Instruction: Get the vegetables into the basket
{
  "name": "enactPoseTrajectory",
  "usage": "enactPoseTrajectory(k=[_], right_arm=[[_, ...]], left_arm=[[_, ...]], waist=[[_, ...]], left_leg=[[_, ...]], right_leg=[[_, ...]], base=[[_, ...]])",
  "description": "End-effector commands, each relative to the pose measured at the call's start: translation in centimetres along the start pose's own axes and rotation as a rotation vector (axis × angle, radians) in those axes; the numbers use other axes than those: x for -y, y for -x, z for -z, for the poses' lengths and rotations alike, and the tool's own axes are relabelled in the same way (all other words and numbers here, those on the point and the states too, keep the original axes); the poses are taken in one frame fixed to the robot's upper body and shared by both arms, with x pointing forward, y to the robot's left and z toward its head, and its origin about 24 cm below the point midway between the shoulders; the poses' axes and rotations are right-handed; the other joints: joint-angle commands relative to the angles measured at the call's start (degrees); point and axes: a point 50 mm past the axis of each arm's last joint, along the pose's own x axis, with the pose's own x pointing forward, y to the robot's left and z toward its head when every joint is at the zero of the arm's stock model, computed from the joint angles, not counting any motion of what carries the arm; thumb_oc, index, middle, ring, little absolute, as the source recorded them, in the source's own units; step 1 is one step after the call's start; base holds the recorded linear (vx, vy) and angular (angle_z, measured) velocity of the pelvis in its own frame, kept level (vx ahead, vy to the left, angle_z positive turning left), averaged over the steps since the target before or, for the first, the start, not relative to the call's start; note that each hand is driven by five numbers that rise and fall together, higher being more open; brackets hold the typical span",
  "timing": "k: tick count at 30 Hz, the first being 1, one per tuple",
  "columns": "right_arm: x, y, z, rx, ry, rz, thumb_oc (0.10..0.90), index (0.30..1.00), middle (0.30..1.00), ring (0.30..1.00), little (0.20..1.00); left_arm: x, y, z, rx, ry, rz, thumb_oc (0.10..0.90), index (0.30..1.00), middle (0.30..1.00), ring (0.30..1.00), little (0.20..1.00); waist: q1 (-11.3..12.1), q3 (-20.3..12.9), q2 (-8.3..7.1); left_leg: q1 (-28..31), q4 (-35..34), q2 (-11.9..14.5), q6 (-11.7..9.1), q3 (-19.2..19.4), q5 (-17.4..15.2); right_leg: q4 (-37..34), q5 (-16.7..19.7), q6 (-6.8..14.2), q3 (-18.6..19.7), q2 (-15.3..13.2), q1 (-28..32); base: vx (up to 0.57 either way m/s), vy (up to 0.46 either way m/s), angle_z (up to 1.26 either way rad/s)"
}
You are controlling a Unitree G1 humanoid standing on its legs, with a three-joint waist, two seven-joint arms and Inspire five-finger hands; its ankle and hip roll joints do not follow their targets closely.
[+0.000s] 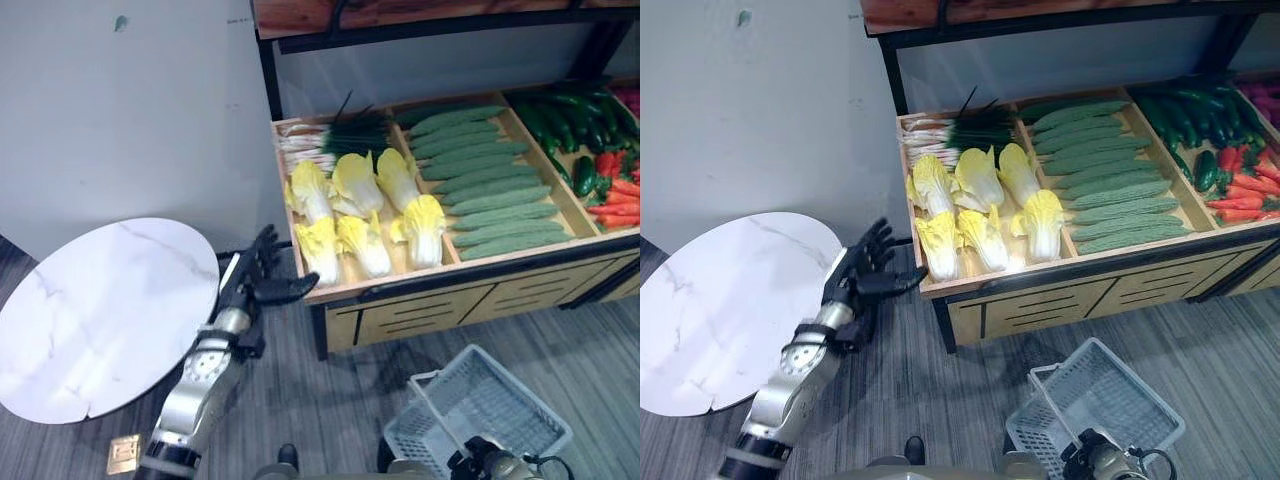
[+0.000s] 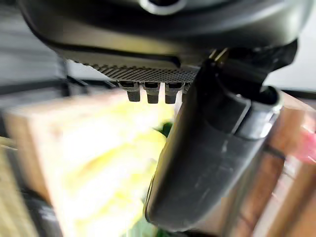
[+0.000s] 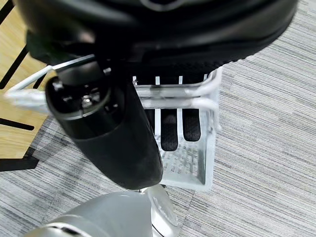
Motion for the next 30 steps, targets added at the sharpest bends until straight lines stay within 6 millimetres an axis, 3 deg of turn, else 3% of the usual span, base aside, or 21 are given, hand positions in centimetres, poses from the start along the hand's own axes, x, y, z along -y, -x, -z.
enactPoseTrajectory(k=[1, 4, 7, 8, 10, 13, 17, 18, 19, 20, 22, 25, 30], right_arm=[[0.1, -0.1, -2.6, 0.060, 0.078, -0.002, 0.400, 0.300, 0.300, 0.300, 0.300], [-0.1, -0.1, -3.5, 0.077, 0.116, 0.002, 0.400, 0.300, 0.300, 0.300, 0.300], [-0.1, -0.1, -3.8, 0.084, 0.120, 0.008, 0.400, 0.300, 0.300, 0.300, 0.300], [-0.1, -0.1, -3.9, 0.084, 0.115, 0.009, 0.400, 0.300, 0.300, 0.300, 0.300], [0.1, -0.1, -3.7, 0.079, 0.105, 0.017, 0.400, 0.300, 0.300, 0.300, 0.300], [0.2, -0.1, -3.5, 0.074, 0.080, 0.023, 0.400, 0.300, 0.300, 0.300, 0.300], [0.7, -0.1, -2.7, 0.067, 0.030, 0.039, 0.400, 0.300, 0.300, 0.300, 0.300], [0.7, -0.1, -2.2, 0.062, 0.016, 0.040, 0.400, 0.300, 0.300, 0.300, 0.300], [0.7, -0.1, -2.2, 0.063, 0.015, 0.039, 0.400, 0.300, 0.300, 0.300, 0.300], [0.7, -0.1, -1.8, 0.060, 0.025, 0.043, 0.400, 0.300, 0.300, 0.300, 0.300], [0.4, -0.1, -1.6, 0.058, 0.033, 0.039, 0.400, 0.300, 0.300, 0.300, 0.300], [0.6, 0.0, -1.1, 0.066, 0.059, 0.055, 0.400, 0.300, 0.300, 0.300, 0.300], [0.6, 0.0, -1.1, 0.080, 0.085, 0.060, 0.400, 0.300, 0.300, 0.300, 0.300]], left_arm=[[2.2, -1.9, -6.6, 0.335, -0.020, 0.108, 0.900, 1.000, 1.000, 1.000, 1.000], [4.1, -4.2, -9.2, 0.421, -0.047, 0.151, 0.900, 1.000, 1.000, 1.000, 1.000], [4.2, -5.4, -9.5, 0.419, -0.073, 0.119, 0.900, 1.000, 1.000, 1.000, 1.000], [3.8, -6.2, -10.5, 0.449, -0.193, 0.089, 0.900, 1.000, 1.000, 1.000, 1.000], [2.9, -7.2, -10.6, 0.426, -0.324, 0.045, 0.900, 1.000, 1.000, 1.000, 1.000], [1.9, -7.9, -11.6, 0.444, -0.451, -0.001, 0.900, 1.000, 1.000, 1.000, 1.000], [-1.8, -8.9, -14.0, 0.440, -0.872, -0.130, 0.900, 1.000, 1.000, 1.000, 1.000], [-3.3, -9.1, -15.5, 0.445, -1.056, -0.191, 0.900, 1.000, 1.000, 1.000, 1.000], [-3.3, -9.2, -15.5, 0.446, -1.058, -0.191, 0.900, 1.000, 1.000, 1.000, 1.000], [-4.6, -9.2, -17.4, 0.460, -1.260, -0.231, 0.900, 1.000, 1.000, 1.000, 1.000], [-4.9, -9.2, -18.0, 0.465, -1.345, -0.240, 0.900, 1.000, 1.000, 1.000, 1.000], [-5.7, -9.6, -19.8, 0.462, -1.648, -0.250, 0.900, 1.000, 1.000, 1.000, 1.000], [-5.1, -10.2, -20.9, 0.478, -1.880, -0.194, 0.900, 1.000, 1.000, 1.000, 1.000]], waist=[[-0.56, -2.06, -3.57], [-2.57, -3.14, -2.83], [-3.40, -3.15, -2.49], [-4.13, -3.36, -2.15], [-4.75, -3.53, -1.72], [-5.32, -3.61, -1.17], [-6.36, -4.02, 0.34], [-6.84, -4.12, 1.02], [-6.80, -4.08, 0.92], [-7.19, -4.15, 1.67], [-7.31, -4.27, 1.81], [-8.40, -4.60, 3.28], [-9.36, -4.79, 4.43]], left_leg=[[3.72, 0.50, -0.15, -2.25, 0.83, -3.29], [4.58, 0.28, 0.31, -2.59, 2.11, -4.00], [4.73, 0.27, 0.60, -2.77, 2.76, -4.00], [4.67, 0.27, 0.83, -2.99, 3.33, -3.96], [4.75, 0.27, 0.99, -3.17, 3.99, -3.90], [4.75, 0.27, 1.15, -3.39, 4.51, -3.78], [4.95, 0.27, 1.44, -3.91, 5.72, -3.50], [5.02, 0.27, 1.48, -4.09, 6.13, -3.32], [5.04, 0.27, 1.49, -4.10, 6.16, -3.33], [5.22, 0.27, 1.53, -4.29, 6.62, -3.19], [5.10, 0.27, 1.56, -4.38, 6.81, -3.07], [4.91, 0.27, 1.34, -4.59, 7.32, -2.85], [4.31, 0.27, 0.90, -4.61, 8.06, -2.87]], right_leg=[[3.25, -0.21, 3.74, 3.61, -4.49, -2.77], [2.36, -0.33, 3.84, 4.79, -3.80, -2.47], [1.96, -0.11, 3.78, 5.49, -3.47, -2.53], [1.58, 0.04, 3.89, 6.15, -3.24, -2.77], [1.24, 0.21, 3.92, 6.73, -3.07, -2.91], [1.17, 0.36, 4.00, 7.16, -2.87, -3.23], [0.95, 0.29, 4.20, 8.07, -2.46, -3.54], [0.84, 0.33, 4.31, 8.38, -2.34, -3.68], [0.85, 0.33, 4.31, 8.41, -2.33, -3.68], [0.85, 0.43, 4.40, 8.83, -2.22, -3.67], [0.87, 0.50, 4.42, 8.94, -2.19, -3.85], [0.82, 0.84, 4.64, 9.38, -2.19, -4.37], [0.83, 1.28, 5.01, 10.08, -2.41, -5.41]], base=[[-0.02, -0.012, -0.08], [0.06, -0.015, -0.14], [-0.01, -0.026, -0.23], [0.05, -0.029, -0.21], [0.01, -0.031, -0.17], [0.02, -0.019, -0.22], [0.03, -0.009, -0.20], [0.03, -0.004, -0.21], [0.03, -0.016, -0.13], [0.03, -0.010, -0.09], [0.02, -0.007, -0.10], [0.03, 0.007, -0.07], [0.01, 0.011, -0.11]])
